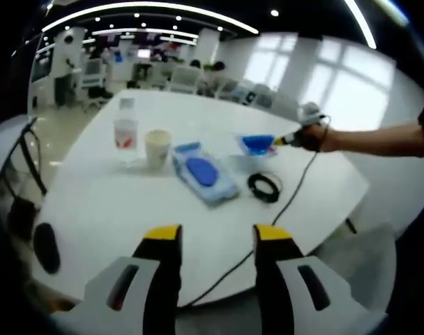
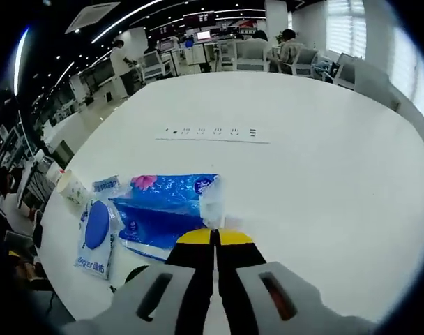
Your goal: Arrange the tabletop items into an orderly group along one side of the table until the central work area is clear of visible clutter.
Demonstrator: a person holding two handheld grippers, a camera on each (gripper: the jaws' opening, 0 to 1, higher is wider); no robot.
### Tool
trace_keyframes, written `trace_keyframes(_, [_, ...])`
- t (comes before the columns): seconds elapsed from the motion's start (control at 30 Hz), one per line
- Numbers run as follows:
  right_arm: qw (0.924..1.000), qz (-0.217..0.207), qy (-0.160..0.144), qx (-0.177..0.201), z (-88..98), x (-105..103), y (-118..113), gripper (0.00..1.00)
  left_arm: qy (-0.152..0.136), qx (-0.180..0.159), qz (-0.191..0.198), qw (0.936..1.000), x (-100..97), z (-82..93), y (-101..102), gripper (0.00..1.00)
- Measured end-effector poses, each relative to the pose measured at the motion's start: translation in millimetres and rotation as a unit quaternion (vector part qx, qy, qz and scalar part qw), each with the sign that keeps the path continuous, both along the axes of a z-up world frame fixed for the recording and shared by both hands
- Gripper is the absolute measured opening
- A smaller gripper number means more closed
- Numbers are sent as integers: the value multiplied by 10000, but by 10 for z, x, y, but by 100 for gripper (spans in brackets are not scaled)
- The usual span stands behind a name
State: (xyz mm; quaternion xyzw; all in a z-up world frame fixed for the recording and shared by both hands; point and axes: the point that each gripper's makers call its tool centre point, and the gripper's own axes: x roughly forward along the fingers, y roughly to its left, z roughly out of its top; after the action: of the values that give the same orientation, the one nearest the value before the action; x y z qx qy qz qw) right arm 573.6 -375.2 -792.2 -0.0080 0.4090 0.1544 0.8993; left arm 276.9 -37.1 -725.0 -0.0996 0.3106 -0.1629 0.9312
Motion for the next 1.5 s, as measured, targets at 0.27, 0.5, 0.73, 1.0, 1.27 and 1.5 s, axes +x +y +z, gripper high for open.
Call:
trace_keyframes(0.27, [9994,-314,108,96,-57,48,-263,0,60,35,-28,10000,-10,-17,-5,37])
trace_keyframes(0.5, [9992,-331,216,42,-195,67,-365,0,118,69,-41,9999,-21,-41,-9,36])
trace_keyframes(0.73, [9992,-217,302,112,-303,49,-276,0,197,136,-51,9997,-28,-79,-6,36])
trace_keyframes(1.0, [9989,-100,446,98,-467,1,-232,0,266,212,-73,9994,-29,-102,-9,36])
trace_keyframes(1.27, [9985,-156,513,83,-563,-54,-305,0,317,269,-99,9991,-37,-115,-16,36])
trace_keyframes(1.5, [9986,-180,496,26,-604,-80,-351,0,354,345,-184,9986,-45,-141,-34,36])
